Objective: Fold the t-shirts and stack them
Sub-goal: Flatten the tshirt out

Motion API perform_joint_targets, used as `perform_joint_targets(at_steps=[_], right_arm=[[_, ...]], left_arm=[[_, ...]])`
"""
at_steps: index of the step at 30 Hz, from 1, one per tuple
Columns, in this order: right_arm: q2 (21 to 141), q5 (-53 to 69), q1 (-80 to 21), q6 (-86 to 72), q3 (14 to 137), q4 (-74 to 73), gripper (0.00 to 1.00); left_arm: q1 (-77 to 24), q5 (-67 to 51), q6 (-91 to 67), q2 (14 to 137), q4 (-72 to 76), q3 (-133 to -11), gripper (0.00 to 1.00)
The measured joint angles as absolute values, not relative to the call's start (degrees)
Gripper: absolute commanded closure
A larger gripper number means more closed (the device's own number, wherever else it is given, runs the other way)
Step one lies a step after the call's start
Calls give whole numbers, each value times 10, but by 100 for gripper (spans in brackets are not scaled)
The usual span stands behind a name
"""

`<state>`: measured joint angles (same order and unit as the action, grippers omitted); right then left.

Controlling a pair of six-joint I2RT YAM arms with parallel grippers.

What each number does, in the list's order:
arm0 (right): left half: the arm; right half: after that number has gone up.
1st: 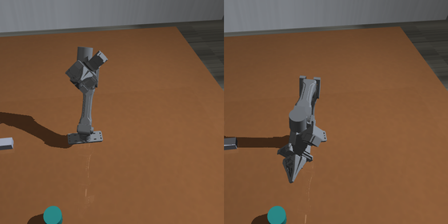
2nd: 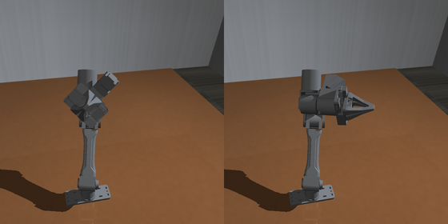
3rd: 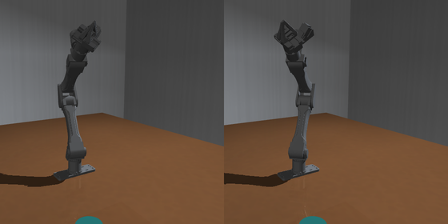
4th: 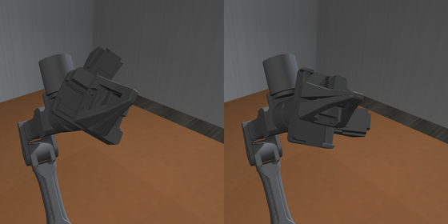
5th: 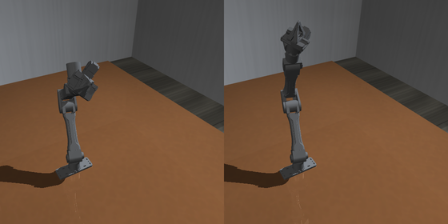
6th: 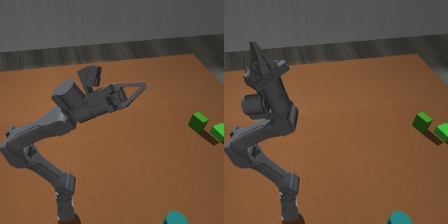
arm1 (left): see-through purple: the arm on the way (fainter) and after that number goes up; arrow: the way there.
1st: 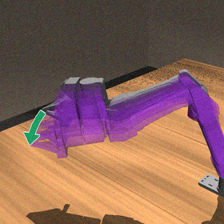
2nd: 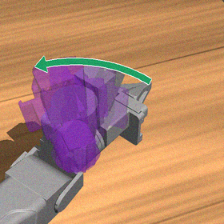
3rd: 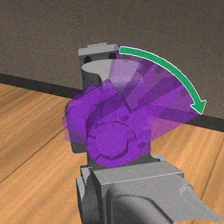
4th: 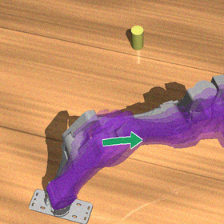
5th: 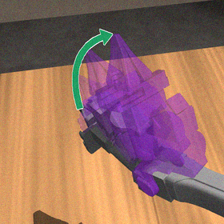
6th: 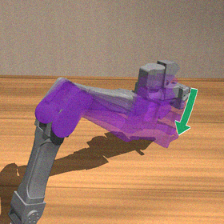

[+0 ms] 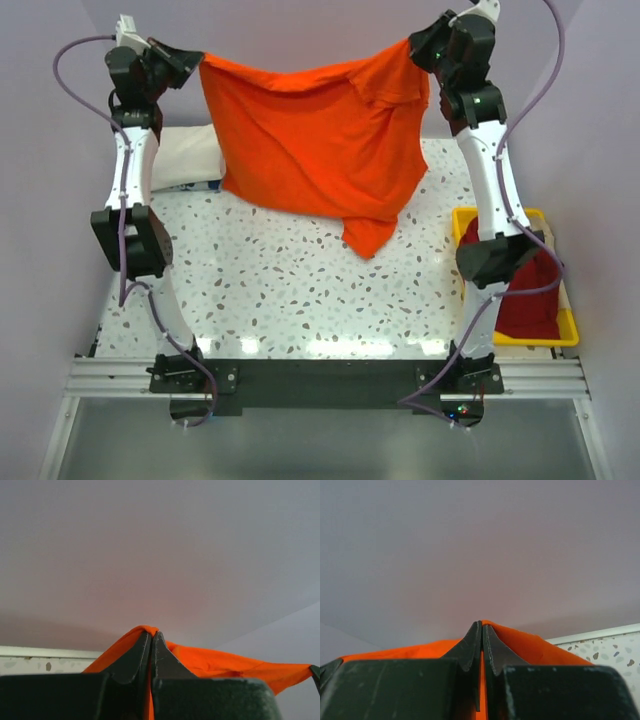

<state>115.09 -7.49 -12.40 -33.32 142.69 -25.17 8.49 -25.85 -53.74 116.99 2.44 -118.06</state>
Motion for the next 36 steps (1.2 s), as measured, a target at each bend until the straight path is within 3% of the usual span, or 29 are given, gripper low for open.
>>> perform_joint_targets(at_steps=[3,6,13,18,25,29,36], right_arm=[[1140,-77,-124,-333,1416,-244,100],[1031,-80,-124,-333,1281,-216,100],[785,-81,-122,-342,997,-173,100],[688,-59,-119,-386,734,-155,100],[752,-15,-119,-424,429,-173,100],[769,1,-119,-424,374,-167,98],[768,9,-119,-420,339,-159,96]], left_arm=[[102,-289,-555,1200,25,-1241,100],[119,-306,-555,1159,39,-1216,100],[130,-316,-548,951,107,-923,100],[125,-308,-543,890,144,-703,100],[96,-247,-528,887,135,-422,100],[88,-208,-524,887,109,-338,100],[90,-127,-511,820,38,-304,99]])
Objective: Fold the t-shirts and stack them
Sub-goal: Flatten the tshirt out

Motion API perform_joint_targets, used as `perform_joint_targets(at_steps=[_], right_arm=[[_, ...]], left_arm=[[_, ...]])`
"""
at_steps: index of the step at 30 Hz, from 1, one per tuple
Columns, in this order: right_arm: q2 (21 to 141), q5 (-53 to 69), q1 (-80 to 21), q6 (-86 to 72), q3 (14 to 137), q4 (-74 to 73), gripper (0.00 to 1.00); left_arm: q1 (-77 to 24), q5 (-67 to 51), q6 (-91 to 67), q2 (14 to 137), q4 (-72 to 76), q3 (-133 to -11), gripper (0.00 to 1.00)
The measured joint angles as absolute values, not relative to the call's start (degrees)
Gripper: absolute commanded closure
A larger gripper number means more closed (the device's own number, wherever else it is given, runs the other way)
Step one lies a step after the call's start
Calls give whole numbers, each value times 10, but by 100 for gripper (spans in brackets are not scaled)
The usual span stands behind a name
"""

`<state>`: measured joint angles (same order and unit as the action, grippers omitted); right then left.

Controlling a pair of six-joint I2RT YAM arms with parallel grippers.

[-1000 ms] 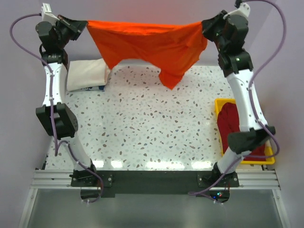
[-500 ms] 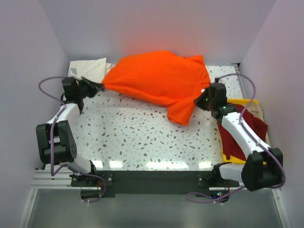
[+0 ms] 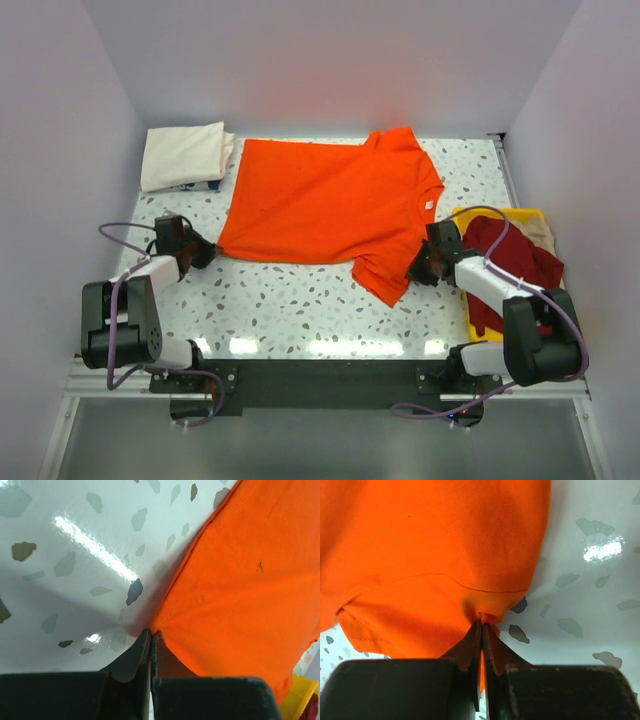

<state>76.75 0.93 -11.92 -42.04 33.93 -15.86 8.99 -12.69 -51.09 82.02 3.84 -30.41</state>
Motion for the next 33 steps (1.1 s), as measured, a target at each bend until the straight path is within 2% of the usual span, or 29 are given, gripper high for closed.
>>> perform_joint_targets(at_steps=[2,4,9,12,15,33], right_arm=[[766,3,-118,-417,340,-164,95],[764,-5,-114,-410,343,-175,89],[738,-35,-101,-395,347,-205,68],[716,-55,-94,-389,349,-224,53],[707,-78,-85,-385,353,-238,52],[682,-93,56,-375,356,-262,51]], left_arm=[[91,-112,-502,809,11,-318,99],[92,-103,-490,809,-16,-342,99],[93,-102,-460,820,-53,-380,99],[94,-105,-448,833,-65,-388,94],[94,-114,-437,837,-79,-388,89],[94,-154,-408,862,-90,-389,89]])
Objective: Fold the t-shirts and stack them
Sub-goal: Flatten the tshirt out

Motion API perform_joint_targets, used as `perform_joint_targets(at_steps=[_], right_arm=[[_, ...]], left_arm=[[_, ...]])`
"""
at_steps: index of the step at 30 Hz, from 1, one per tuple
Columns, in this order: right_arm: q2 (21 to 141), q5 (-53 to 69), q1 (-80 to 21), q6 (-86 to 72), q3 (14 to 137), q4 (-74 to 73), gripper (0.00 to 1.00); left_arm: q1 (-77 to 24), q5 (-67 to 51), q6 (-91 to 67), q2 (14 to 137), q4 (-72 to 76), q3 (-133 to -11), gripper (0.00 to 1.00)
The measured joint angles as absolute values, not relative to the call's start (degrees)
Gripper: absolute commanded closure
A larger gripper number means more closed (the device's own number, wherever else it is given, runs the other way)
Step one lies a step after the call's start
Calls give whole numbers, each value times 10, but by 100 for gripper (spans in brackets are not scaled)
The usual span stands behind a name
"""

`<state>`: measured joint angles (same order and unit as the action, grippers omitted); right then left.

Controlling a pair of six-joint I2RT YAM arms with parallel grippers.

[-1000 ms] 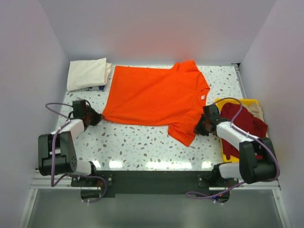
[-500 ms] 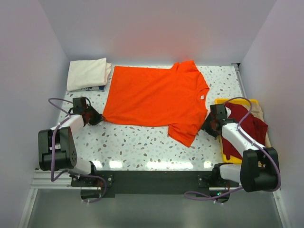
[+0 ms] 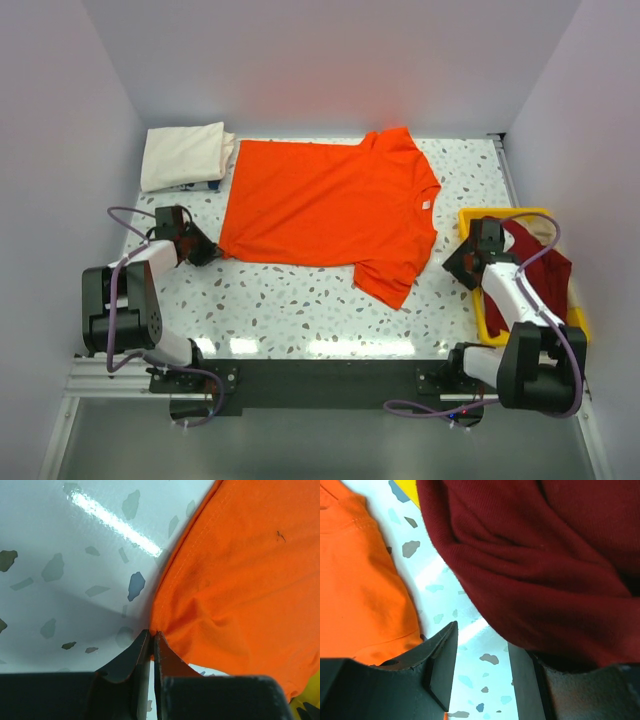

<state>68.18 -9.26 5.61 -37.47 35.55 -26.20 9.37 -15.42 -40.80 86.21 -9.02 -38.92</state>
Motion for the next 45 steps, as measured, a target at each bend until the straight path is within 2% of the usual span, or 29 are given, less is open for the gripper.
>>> perform_joint_targets(at_steps=[8,15,24,31,39,42,45], right_arm=[[674,-62,55,-356,355,-259,51],[669,-65,-37,-359,351,-260,51],[608,-65,-140,-377,308,-266,52],[626,-65,-239,-412,276,-256,52],[647,-80,-297,-443,272,-210,51],[656,-85,-313,-451,273,-194,54],[666,-89,-322,-455,273,-181,72]], left_arm=[[94,-158,-407,862,-91,-389,89],[94,-158,-407,862,-91,-389,89],[94,-157,-407,860,-90,-389,91],[94,-157,-407,858,-90,-389,91],[93,-152,-407,855,-90,-389,92],[93,-149,-407,855,-90,-389,92],[93,-147,-407,855,-90,-389,92]])
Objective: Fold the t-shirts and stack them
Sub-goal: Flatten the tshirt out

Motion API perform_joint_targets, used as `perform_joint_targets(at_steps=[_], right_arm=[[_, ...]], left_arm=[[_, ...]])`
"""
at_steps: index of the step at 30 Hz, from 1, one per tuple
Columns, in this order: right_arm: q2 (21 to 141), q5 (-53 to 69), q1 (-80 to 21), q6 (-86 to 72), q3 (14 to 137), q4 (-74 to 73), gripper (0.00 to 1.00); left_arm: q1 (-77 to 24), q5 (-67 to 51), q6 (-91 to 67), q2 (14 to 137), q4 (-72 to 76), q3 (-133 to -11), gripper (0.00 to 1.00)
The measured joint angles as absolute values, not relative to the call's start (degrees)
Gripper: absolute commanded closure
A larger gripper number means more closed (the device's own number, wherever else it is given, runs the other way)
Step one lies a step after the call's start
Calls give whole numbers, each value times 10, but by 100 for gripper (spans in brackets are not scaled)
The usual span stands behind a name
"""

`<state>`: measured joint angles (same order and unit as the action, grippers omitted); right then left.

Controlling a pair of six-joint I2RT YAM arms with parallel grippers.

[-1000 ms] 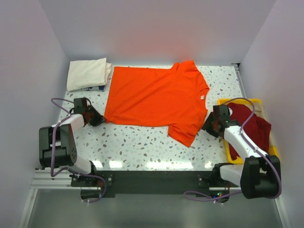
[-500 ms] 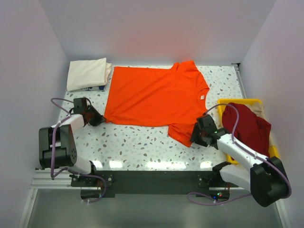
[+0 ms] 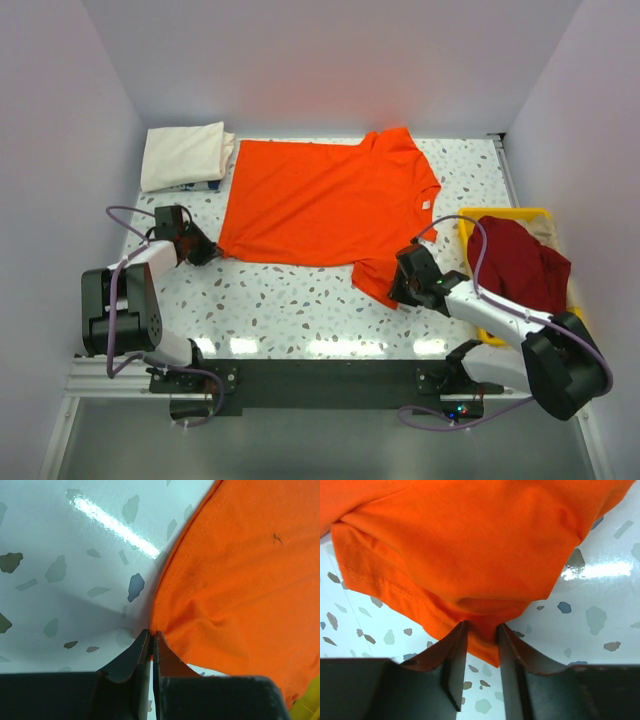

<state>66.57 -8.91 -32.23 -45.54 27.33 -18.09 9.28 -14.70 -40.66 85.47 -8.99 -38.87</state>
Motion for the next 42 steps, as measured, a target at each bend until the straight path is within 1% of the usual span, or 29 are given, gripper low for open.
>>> perform_joint_targets(at_steps=[1,2,4,5,9,11,12,13,16,19,23,25,31,37,39,41,42], right_arm=[[668,-91,-323,-456,274,-180,78],[669,-95,-323,-457,274,-181,88],[667,-100,-323,-456,274,-192,98],[665,-102,-323,-454,274,-200,99],[628,-110,-324,-447,278,-263,100],[608,-109,-324,-444,284,-293,100],[594,-108,-324,-443,289,-308,100],[582,-107,-324,-442,293,-319,100],[541,-105,-324,-440,309,-361,100],[519,-106,-324,-437,328,-392,100],[516,-106,-324,-432,353,-420,100],[516,-108,-324,-429,361,-431,100],[519,-111,-324,-420,391,-447,100],[540,-110,-324,-415,401,-443,100],[544,-110,-324,-413,402,-443,100],[548,-110,-324,-410,406,-443,100],[549,-110,-324,-409,409,-444,100]], left_arm=[[93,-147,-407,855,-90,-389,92],[92,-145,-407,854,-90,-389,92],[92,-142,-406,850,-91,-389,92],[92,-138,-406,847,-93,-389,92],[86,-116,-396,830,-109,-389,91],[84,-102,-392,821,-122,-390,88],[82,-95,-390,816,-129,-390,85],[81,-86,-387,809,-135,-390,76],[81,-57,-378,781,-154,-390,65],[81,-37,-374,754,-162,-390,59],[81,-27,-375,727,-159,-377,59],[80,-27,-381,720,-155,-361,61],[64,-24,-400,719,-151,-316,62],[39,-11,-425,733,-122,-305,64],[37,-5,-431,739,-112,-300,67],[36,5,-440,742,-99,-298,73],[35,10,-442,743,-95,-297,78]])
